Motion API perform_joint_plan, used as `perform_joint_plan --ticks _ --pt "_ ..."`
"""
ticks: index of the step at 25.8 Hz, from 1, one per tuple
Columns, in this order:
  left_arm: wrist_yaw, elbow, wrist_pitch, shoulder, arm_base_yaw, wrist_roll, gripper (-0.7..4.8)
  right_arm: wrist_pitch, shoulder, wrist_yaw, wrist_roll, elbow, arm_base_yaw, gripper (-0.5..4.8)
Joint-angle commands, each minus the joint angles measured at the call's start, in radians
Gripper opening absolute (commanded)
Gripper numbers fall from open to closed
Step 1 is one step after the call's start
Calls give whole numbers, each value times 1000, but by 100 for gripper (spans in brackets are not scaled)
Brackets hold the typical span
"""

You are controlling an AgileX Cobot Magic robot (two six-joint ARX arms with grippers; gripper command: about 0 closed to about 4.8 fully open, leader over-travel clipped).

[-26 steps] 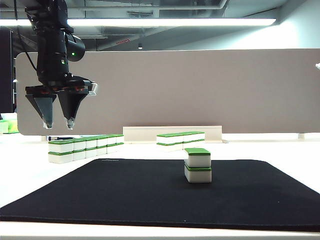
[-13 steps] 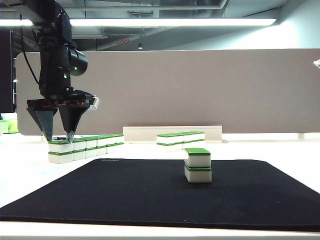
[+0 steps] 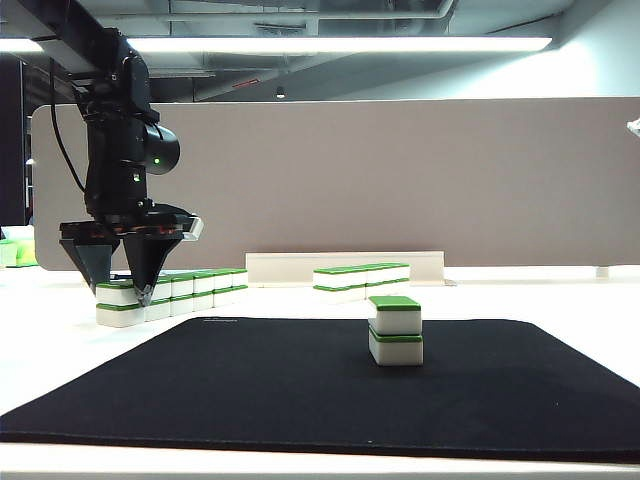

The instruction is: Take a mahjong tile from the mahjong wall and then place it on the table close to you.

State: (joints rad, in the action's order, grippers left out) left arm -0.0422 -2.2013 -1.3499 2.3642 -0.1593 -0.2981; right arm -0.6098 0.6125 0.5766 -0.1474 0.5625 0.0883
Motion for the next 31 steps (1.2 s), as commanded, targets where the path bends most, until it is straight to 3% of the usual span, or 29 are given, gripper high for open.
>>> perform_joint_plan --ticks 1,6,17,21,31 --pt "-7 0 5 -3 -1 -5 340 15 -2 11 2 7 0 -1" --pt "-7 0 4 4 -1 -5 340 16 -2 82 2 7 0 -1" --pt "-11 0 -21 41 -2 -3 333 16 -2 82 2 7 0 -1" --pt "-11 0 -37 41 -2 0 216 16 -2 79 2 7 0 -1" --pt "-10 -3 -84 33 -2 24 122 16 -2 77 2 7 0 -1"
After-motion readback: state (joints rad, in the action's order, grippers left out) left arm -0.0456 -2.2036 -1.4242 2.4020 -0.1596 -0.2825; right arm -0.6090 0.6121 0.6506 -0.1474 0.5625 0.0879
